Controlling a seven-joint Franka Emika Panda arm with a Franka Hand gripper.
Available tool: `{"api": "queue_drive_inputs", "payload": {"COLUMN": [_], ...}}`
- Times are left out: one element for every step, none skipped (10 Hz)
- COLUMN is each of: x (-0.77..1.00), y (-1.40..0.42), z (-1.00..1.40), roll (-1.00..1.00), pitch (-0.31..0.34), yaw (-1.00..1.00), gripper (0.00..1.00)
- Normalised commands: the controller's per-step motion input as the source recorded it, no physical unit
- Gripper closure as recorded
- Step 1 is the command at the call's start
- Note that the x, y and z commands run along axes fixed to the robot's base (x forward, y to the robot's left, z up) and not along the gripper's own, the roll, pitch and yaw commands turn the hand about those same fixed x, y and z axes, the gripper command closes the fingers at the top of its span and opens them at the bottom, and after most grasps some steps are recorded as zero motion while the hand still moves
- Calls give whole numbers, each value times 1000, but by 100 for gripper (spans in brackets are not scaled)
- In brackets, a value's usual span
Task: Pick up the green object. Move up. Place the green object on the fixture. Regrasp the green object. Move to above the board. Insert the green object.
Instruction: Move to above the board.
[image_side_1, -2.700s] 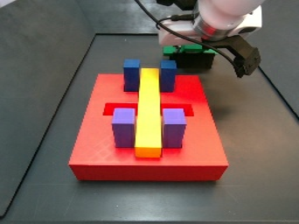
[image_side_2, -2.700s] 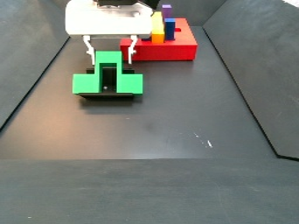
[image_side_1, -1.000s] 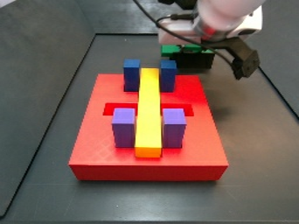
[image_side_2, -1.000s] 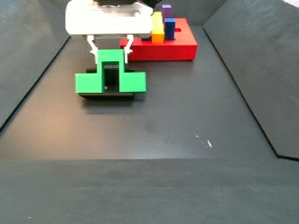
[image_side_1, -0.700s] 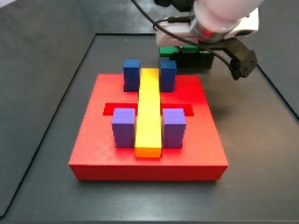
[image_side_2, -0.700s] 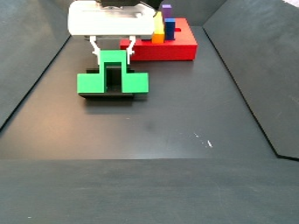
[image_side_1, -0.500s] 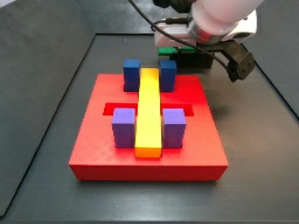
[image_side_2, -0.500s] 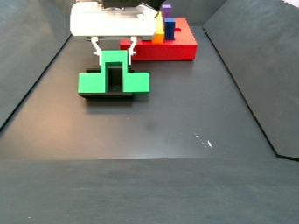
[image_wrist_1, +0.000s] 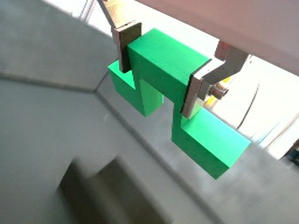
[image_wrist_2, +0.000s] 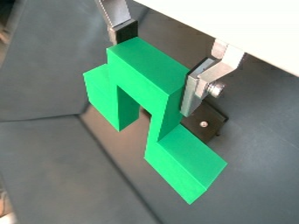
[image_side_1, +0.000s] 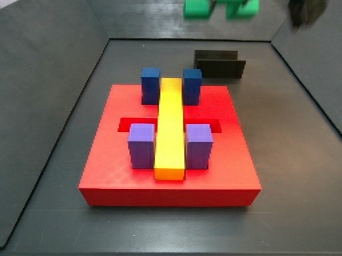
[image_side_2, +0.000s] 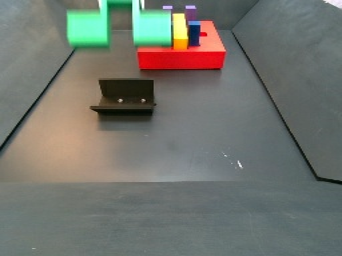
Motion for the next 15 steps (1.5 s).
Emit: {"api": "queue_drive_inputs", "payload": {"x": [0,13,22,28,-907,-925,-977,-1028,-1035,-744,-440,-249,-154,-123,-101], "y": [9,0,-12,-3,-1400,-1400,-1400,-1400,-1400,-944,-512,-273,-136,-67,-16], "z": [1400,1400,671,263,267,296,313,286,312,221,107,57,36,21,15], "roll": [-24,-9,-11,-7,-1000,-1000,-1000,-1000,-1000,-1000,-1000,-1000,-1000,-833,-623], "pitch": [-7,17,44,65,57,48,39,38,46,44,52,62,52,26,-2], "yaw": [0,-8,-13,-17,-160,-152,-144,-140,-143,-139,-130,-119,-105,-81,-51], "gripper": [100,100,100,100,100,100,100,100,100,100,100,100,100,100,100]}}
